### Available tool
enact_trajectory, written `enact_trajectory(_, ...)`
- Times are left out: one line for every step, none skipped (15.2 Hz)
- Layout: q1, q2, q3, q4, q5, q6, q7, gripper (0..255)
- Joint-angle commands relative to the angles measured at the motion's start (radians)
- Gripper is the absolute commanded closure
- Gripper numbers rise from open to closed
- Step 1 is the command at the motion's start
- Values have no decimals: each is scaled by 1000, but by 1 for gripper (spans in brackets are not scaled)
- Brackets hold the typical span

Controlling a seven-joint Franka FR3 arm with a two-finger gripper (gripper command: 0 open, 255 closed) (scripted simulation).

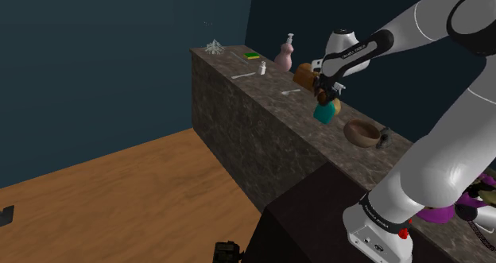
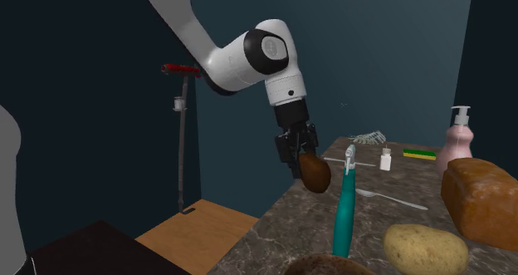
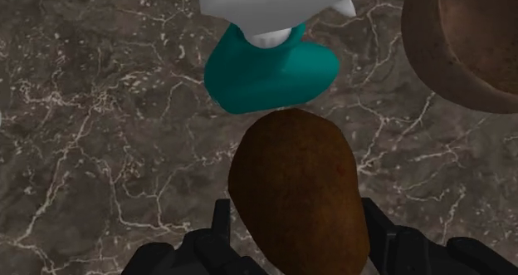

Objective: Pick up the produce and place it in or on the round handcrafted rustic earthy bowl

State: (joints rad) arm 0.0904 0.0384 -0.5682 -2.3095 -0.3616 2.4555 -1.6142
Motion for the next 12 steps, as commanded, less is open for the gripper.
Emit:
enact_trajectory(1,-19,0,8,-5,-26,-3,255)
enact_trajectory(2,-29,0,13,-8,-41,-4,255)
enact_trajectory(3,-39,1,19,-10,-55,-4,255)
enact_trajectory(3,-44,1,21,-11,-61,-5,255)
enact_trajectory(-7,-70,-9,-6,-31,-54,-10,255)
enact_trajectory(-18,-95,-19,-33,-51,-48,-15,255)
enact_trajectory(-30,-120,-29,-58,-72,-42,-21,255)
enact_trajectory(-43,-145,-38,-82,-92,-36,-28,255)
enact_trajectory(-57,-170,-49,-105,-113,-31,-35,255)
enact_trajectory(-71,-193,-59,-127,-133,-27,-43,255)
enact_trajectory(-87,-217,-69,-148,-153,-23,-53,255)
enact_trajectory(-103,-240,-79,-167,-173,-20,-63,255)
